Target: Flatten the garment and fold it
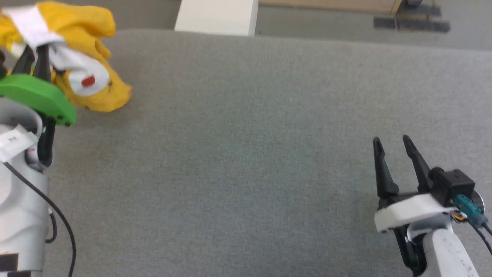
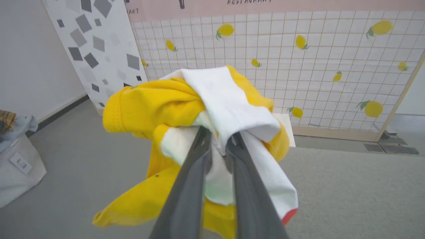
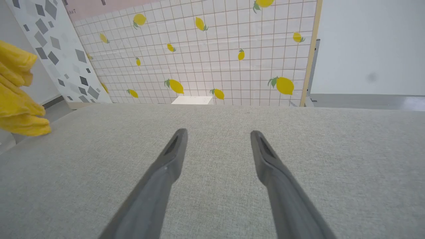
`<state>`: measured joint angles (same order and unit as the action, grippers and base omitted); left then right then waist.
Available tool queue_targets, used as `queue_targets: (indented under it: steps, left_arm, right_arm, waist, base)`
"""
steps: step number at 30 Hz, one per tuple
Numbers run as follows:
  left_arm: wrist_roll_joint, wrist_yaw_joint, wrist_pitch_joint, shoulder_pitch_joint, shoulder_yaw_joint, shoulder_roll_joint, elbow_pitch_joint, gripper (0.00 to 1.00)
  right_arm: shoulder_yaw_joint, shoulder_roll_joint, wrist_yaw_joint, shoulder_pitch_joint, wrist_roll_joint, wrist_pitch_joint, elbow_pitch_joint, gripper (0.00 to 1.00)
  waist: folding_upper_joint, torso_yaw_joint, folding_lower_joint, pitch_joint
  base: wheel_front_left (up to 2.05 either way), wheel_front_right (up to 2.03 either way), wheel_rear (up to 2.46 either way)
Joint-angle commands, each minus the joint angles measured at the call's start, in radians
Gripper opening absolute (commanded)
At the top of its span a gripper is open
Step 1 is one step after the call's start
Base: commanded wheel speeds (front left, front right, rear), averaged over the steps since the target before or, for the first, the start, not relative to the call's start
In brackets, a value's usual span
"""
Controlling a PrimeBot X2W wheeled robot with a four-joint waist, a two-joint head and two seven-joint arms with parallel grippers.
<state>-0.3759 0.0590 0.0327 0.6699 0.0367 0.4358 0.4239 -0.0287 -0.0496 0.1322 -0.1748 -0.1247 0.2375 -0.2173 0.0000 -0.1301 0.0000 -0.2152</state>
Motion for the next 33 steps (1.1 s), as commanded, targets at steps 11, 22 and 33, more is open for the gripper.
queue_targets:
  steps: [11, 22, 33]
  left_arm:
    - [0.057, -0.002, -0.168, 0.060, 0.169, -0.207, -0.116, 0.00]
    - [-0.008, 0.030, -0.065, -0.077, 0.384, -0.367, -0.041, 0.00]
    - [-0.143, 0.063, 0.454, -0.193, 0.601, -0.382, 0.237, 0.49]
  right_arm:
    - [-0.071, -0.001, -0.002, 0.097, 0.007, -0.037, 0.074, 1.00]
    - [-0.076, -0.001, -0.002, 0.134, 0.006, -0.090, 0.148, 1.00]
    - [-0.058, -0.001, -0.002, 0.138, -0.011, -0.097, 0.156, 1.00]
  waist:
    - [0.0000, 0.143, 0.0000, 0.233]
    - [0.0000, 0.296, 0.0000, 0.234]
    - [0.0000, 0.348, 0.0000, 0.200]
  base:
    - [0.00, 0.00, 0.00]
    - [0.00, 0.00, 0.00]
    - [0.00, 0.00, 0.00]
